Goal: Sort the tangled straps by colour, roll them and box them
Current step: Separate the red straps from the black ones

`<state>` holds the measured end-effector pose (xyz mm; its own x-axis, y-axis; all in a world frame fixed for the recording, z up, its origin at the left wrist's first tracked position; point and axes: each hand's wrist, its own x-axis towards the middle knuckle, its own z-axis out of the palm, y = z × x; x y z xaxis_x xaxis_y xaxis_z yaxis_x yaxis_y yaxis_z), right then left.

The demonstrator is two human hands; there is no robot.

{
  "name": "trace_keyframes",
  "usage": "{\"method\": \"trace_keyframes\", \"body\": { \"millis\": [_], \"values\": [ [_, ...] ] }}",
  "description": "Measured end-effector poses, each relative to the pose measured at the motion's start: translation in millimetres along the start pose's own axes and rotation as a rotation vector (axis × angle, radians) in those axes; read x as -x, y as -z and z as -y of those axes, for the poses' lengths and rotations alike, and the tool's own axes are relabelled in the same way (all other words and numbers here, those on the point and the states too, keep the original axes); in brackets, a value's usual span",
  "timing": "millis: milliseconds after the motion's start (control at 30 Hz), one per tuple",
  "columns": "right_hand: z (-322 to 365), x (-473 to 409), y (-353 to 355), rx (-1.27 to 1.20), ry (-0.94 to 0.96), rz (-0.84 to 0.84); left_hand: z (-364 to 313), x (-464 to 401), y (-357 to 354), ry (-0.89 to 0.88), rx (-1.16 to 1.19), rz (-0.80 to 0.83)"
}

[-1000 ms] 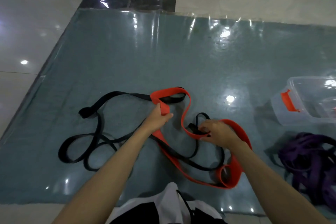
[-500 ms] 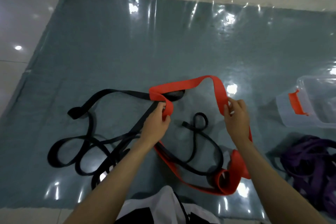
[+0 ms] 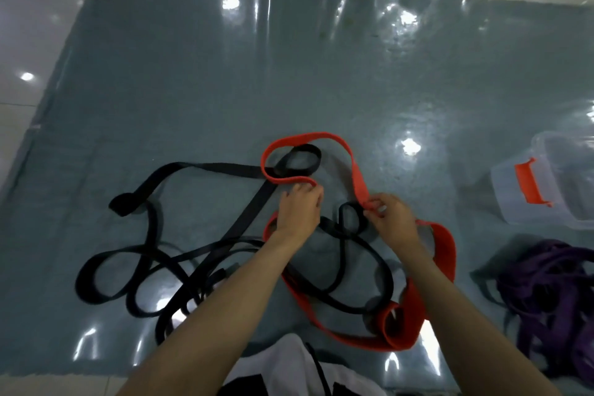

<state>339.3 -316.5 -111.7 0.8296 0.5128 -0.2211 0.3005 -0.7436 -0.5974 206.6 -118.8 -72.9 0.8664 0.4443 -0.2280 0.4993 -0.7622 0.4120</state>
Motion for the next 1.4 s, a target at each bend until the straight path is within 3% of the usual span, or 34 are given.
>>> {"method": "trace_keyframes", "body": {
  "millis": [67,233,467,733,967,1067,1400],
  "values": [
    [-1.2,1.3,-1.4,-0.049,-0.019,-0.014,-4.3,0.4,-7.6,-0.025,-0.109,-0.009],
    [-5.0,8.7,-6.2,-0.063,0.028,-0.106,-19.4,3.0,-14.3,0.113,-0.064,0.092],
    [0.9,16.5,-9.2,-0.142,0.008,-0.058,-49.1,-2.3,-21.6,0.134,-0.310,0.260],
    [4.3,32.0,-2.1,-0.138,-0.049,-0.057,-25.1,9.7,-8.1,0.109,-0.049,0.294],
    [10.4,49.7,-0.6,0.006,0.053,0.052,34.1,63.9,35.4,0.065,0.289,-0.016],
    [18.6,57.6,-5.8,0.008,0.038,0.067,58.6,84.2,57.0,0.160,0.468,-0.160],
    [66.4,68.8,-23.9,0.002,0.131,0.148,157.7,145.6,109.5,0.399,0.720,-0.691]
  ]
}}
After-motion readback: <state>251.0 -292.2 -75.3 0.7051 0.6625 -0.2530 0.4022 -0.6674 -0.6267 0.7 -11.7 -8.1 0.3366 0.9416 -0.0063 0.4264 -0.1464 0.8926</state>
